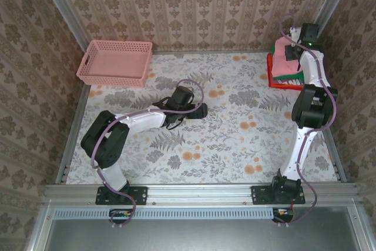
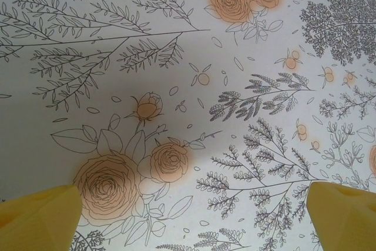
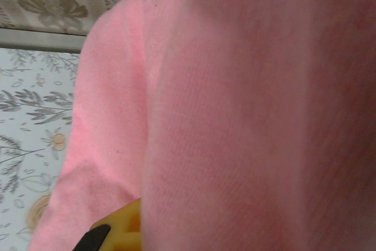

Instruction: Fold and stack the t-shirts

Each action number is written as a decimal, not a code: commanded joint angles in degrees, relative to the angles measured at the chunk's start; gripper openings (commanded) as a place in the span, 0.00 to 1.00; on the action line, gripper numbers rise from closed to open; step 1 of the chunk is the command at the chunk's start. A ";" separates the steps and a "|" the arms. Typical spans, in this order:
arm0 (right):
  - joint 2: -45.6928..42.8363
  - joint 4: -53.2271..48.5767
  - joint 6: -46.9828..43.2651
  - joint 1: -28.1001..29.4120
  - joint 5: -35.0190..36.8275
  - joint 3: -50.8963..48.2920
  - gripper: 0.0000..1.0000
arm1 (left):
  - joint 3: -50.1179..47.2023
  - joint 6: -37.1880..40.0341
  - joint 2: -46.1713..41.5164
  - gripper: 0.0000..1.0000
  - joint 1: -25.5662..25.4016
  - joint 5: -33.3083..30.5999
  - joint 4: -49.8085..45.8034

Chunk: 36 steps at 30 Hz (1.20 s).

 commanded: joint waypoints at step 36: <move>-7.88 11.26 1.94 2.16 4.76 -12.08 0.92 | 1.72 1.58 1.02 1.00 -0.99 0.89 -0.64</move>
